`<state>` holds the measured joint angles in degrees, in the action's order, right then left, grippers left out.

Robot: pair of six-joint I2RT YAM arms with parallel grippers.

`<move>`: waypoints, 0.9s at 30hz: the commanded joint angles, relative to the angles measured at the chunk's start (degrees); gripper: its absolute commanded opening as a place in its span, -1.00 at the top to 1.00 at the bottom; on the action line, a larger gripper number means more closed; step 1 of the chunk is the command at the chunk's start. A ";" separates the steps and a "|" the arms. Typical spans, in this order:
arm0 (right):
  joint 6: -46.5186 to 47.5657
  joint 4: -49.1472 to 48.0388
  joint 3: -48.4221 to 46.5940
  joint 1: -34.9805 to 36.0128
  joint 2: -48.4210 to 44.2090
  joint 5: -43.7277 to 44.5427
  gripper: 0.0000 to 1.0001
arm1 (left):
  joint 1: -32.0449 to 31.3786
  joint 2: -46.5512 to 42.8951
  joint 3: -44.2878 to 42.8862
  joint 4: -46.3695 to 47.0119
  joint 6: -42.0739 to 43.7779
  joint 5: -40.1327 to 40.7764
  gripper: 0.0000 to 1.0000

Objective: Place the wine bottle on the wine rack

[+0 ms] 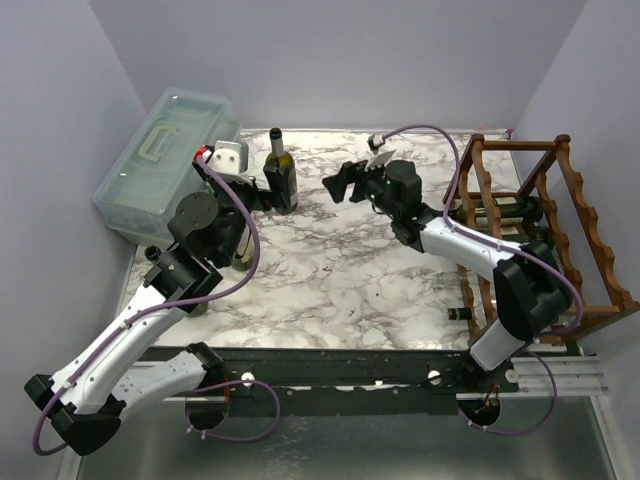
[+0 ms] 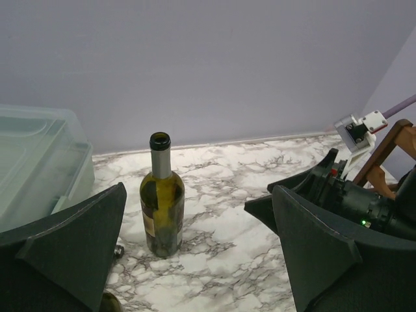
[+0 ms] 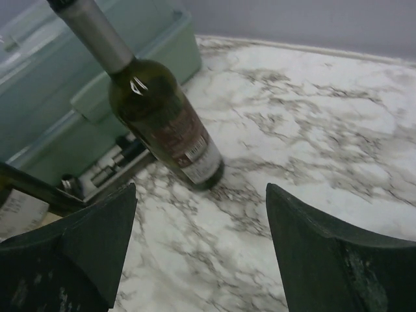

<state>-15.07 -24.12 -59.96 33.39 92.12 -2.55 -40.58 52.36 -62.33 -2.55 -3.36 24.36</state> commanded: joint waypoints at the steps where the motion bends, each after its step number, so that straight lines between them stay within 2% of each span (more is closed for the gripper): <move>1: -11.29 -11.55 -5.00 0.08 5.49 -5.72 -0.67 | 0.56 -1.11 1.54 2.28 0.88 2.23 -0.90; 7: -18.09 -16.84 -11.67 0.64 13.75 -7.17 -0.65 | 0.65 -1.09 1.24 2.28 1.32 2.83 -0.90; 14: -17.47 -17.88 -18.14 3.16 18.78 -5.11 -0.65 | 0.62 -2.20 1.22 2.28 1.76 3.12 -0.91; 22: -10.34 -8.89 -30.64 6.27 24.52 0.23 -0.67 | 0.71 -2.14 1.13 2.29 1.95 3.48 -0.91; 27: -9.13 -1.69 -38.63 7.16 28.66 1.49 -0.64 | 0.72 -2.65 1.45 2.28 1.94 3.50 -0.90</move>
<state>-27.20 -32.36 -93.95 39.72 117.45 -4.10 -40.18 50.74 -61.43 -1.34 -2.26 26.46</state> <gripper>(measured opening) 0.826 0.953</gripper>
